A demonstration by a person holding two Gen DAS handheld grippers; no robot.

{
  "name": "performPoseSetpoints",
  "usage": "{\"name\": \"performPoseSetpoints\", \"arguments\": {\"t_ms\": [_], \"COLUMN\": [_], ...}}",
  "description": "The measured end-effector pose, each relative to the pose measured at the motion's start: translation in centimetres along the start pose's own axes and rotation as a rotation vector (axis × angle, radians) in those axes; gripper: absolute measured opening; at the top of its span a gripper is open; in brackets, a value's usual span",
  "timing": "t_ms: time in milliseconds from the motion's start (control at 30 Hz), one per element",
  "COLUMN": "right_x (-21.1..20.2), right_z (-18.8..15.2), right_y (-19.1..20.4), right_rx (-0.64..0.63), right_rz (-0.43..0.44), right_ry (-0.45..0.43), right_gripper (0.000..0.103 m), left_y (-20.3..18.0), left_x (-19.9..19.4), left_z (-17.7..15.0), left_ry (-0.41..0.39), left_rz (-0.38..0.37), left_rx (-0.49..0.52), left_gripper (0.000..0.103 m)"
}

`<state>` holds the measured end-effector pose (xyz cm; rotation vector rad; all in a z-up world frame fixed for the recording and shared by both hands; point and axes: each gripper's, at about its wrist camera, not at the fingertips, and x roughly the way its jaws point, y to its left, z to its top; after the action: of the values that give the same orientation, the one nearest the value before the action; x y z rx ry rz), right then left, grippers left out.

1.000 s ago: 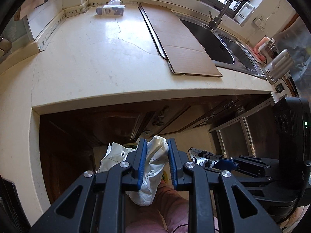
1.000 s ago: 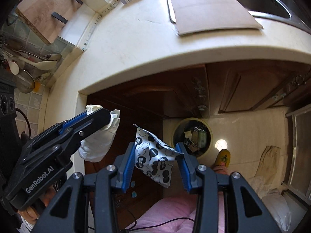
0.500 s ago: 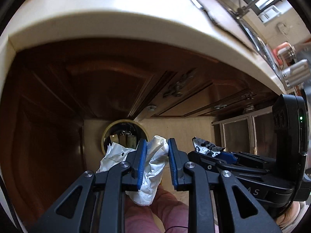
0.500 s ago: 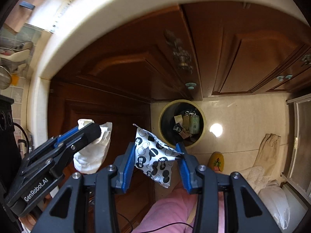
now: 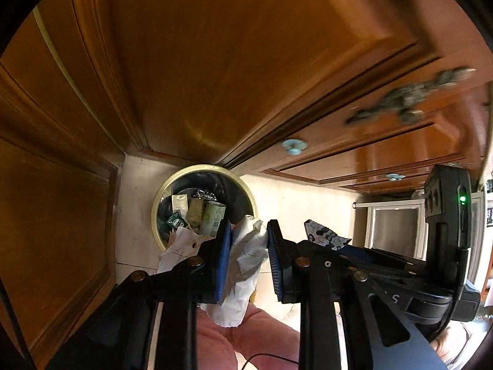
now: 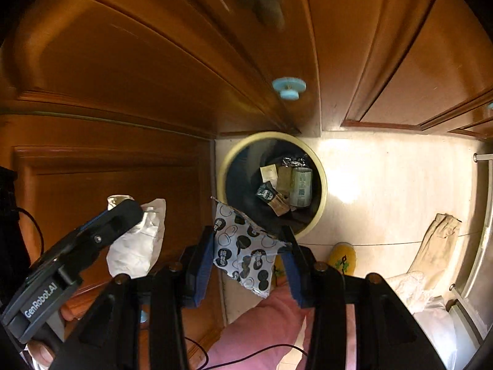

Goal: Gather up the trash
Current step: 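Carry the tissues and wrapper down over the floor trash bin, then open both tools to drop the tissues and wrapper into the bin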

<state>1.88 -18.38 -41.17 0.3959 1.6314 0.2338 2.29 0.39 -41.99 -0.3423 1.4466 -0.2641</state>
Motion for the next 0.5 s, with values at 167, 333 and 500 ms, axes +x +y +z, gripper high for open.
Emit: {"name": "performPoseSetpoints", "arguments": {"t_ms": [167, 333, 500], "right_x": [4.8, 8.0, 10.1], "right_z": [1.0, 1.7, 2.2], "right_y": [-1.3, -2.4, -4.0], "right_rx": [0.019, 0.033, 0.073], "right_rz": [-0.006, -0.009, -0.013], "right_ry": [0.03, 0.042, 0.073], "right_gripper": [0.043, 0.043, 0.05], "left_y": [1.7, 2.7, 3.5], "left_x": [4.2, 7.7, 10.0], "left_z": [0.1, 0.1, -0.1], "left_ry": [0.011, 0.027, 0.058], "left_rz": [-0.006, 0.022, 0.087], "left_rx": [-0.016, 0.001, 0.001], "left_gripper": [0.023, 0.025, 0.063]}}
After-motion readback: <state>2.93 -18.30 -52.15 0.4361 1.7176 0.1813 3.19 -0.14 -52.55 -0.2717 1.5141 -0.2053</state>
